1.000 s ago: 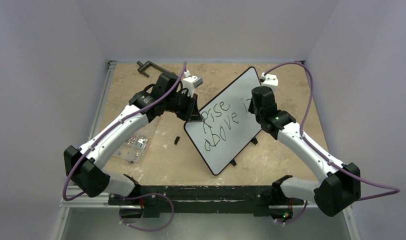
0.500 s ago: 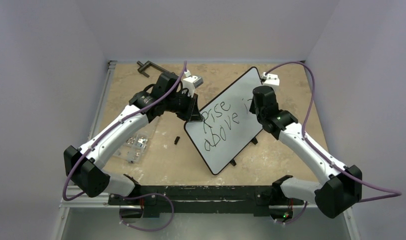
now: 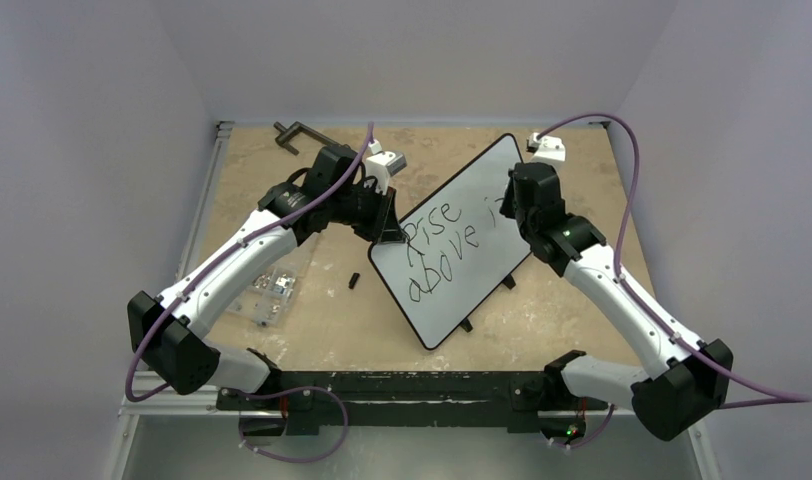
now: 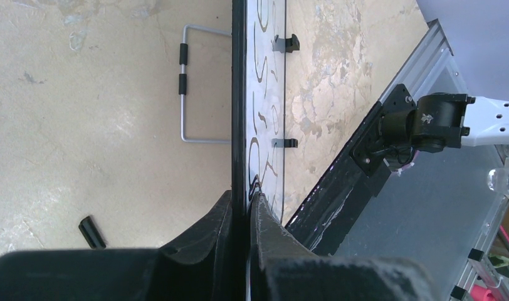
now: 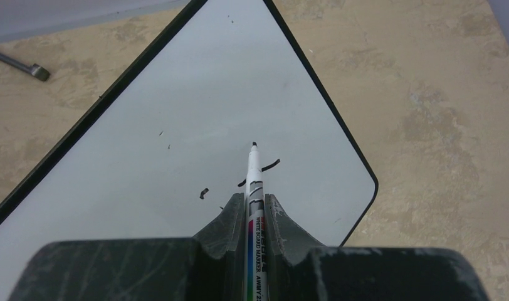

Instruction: Write a sentence on the whiteboard

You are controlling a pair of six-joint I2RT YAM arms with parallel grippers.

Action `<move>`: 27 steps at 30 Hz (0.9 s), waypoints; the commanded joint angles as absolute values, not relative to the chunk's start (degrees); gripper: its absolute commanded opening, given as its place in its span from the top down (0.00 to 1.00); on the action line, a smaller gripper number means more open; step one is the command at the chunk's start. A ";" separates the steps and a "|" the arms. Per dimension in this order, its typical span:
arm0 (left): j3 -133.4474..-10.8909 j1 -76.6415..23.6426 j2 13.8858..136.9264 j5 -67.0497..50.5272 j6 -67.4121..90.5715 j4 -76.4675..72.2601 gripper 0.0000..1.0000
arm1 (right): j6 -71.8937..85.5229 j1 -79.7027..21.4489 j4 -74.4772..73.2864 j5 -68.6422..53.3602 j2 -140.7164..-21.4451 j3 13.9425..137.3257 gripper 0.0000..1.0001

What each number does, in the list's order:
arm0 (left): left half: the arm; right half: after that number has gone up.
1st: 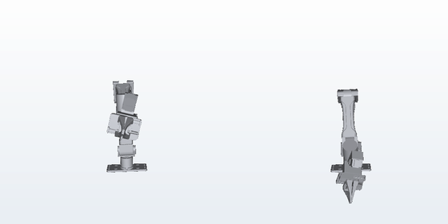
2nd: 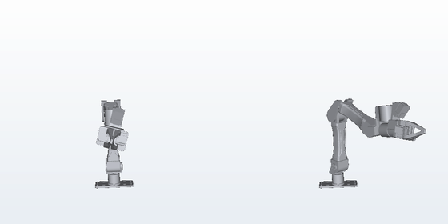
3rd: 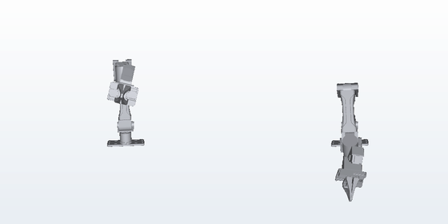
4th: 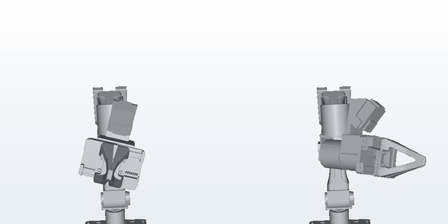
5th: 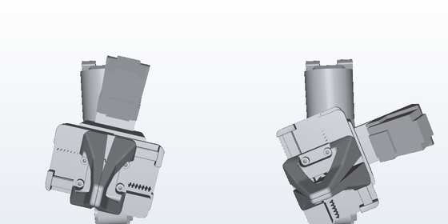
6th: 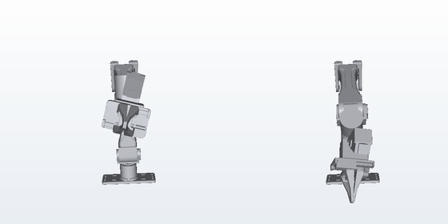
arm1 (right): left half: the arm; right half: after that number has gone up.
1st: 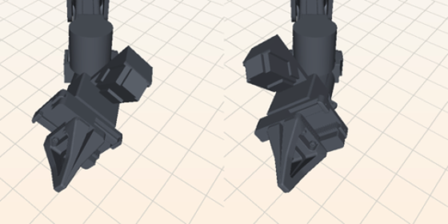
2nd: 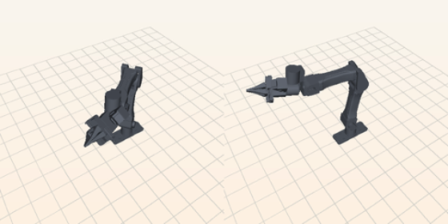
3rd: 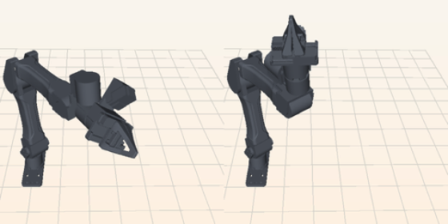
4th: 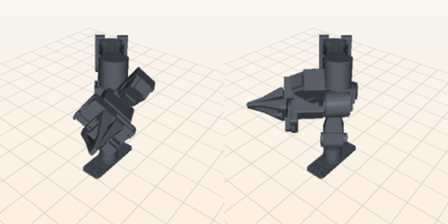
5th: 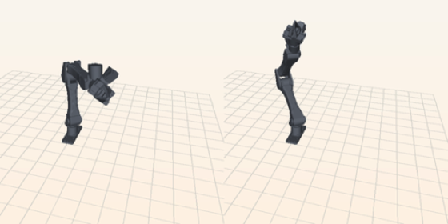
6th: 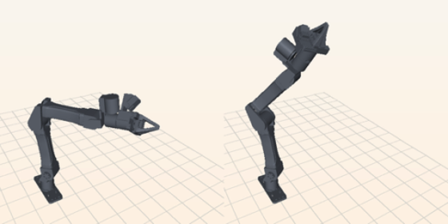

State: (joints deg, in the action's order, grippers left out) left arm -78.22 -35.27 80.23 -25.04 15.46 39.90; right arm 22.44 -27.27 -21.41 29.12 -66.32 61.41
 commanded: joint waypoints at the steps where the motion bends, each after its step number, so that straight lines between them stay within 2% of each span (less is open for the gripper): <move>1: -78.22 -35.26 79.12 -21.08 10.72 38.99 1.00 | 21.50 -27.30 -19.18 26.99 -67.35 64.12 1.00; 10: -78.30 -35.28 79.23 -20.87 10.55 39.11 1.00 | 21.34 -27.33 -18.01 25.86 -68.65 64.34 1.00; 27: -78.31 -35.31 79.46 -20.91 10.55 39.11 1.00 | 22.88 -27.27 -18.63 22.90 -65.40 56.89 1.00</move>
